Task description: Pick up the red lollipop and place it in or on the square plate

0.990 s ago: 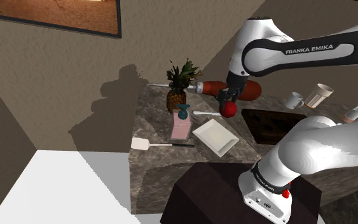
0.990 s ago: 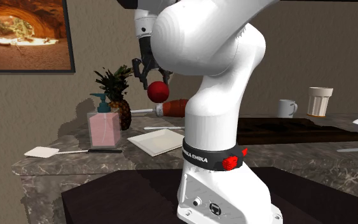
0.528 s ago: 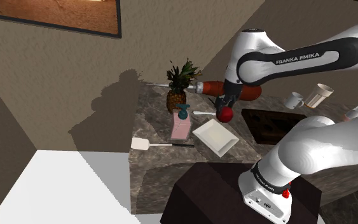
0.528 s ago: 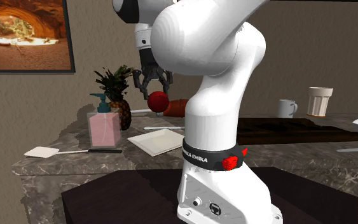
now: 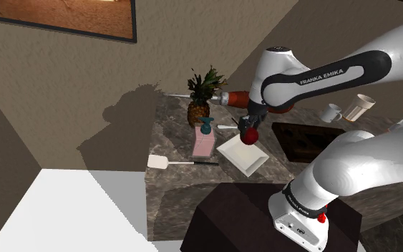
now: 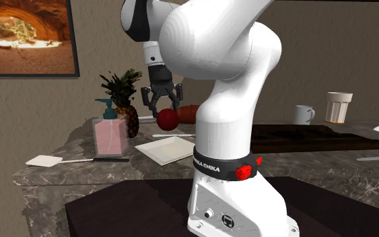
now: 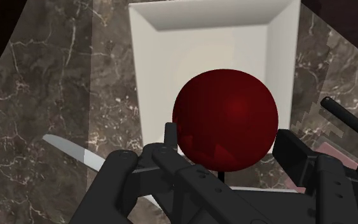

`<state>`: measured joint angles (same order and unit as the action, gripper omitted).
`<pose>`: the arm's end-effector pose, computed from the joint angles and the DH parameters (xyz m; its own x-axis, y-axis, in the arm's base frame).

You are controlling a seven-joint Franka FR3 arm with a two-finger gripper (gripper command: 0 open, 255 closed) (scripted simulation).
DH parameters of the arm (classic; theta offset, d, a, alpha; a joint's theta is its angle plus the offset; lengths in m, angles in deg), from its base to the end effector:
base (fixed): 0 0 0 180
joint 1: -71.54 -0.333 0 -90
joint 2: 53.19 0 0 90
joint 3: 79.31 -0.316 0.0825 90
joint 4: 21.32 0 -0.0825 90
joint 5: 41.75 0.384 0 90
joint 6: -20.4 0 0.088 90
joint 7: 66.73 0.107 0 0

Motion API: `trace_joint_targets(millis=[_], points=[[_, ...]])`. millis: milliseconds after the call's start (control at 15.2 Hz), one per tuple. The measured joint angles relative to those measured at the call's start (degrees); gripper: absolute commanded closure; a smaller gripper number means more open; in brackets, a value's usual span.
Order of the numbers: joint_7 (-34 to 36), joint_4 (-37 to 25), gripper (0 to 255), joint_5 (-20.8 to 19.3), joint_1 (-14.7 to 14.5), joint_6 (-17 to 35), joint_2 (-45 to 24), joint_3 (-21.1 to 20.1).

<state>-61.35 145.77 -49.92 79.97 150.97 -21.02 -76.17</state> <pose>0.3052 -0.0628 0.3182 0.9791 -0.1906 -0.0714 -0.1849 -0.9796 0.0787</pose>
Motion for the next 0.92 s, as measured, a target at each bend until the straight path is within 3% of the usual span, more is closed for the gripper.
trace_joint_targets(millis=[330,396,792,924], points=[[0.0,0.1,255,-0.1,0.1,0.5,-0.4,0.1],[0.0,0.1,0,-0.1,0.1,0.5,-0.4,0.1],[0.0,0.1,0,-0.1,0.1,0.6,-0.4,0.1],[-0.3,-1.3,0,0.3,-0.1,-2.6,1.5,0.0]])
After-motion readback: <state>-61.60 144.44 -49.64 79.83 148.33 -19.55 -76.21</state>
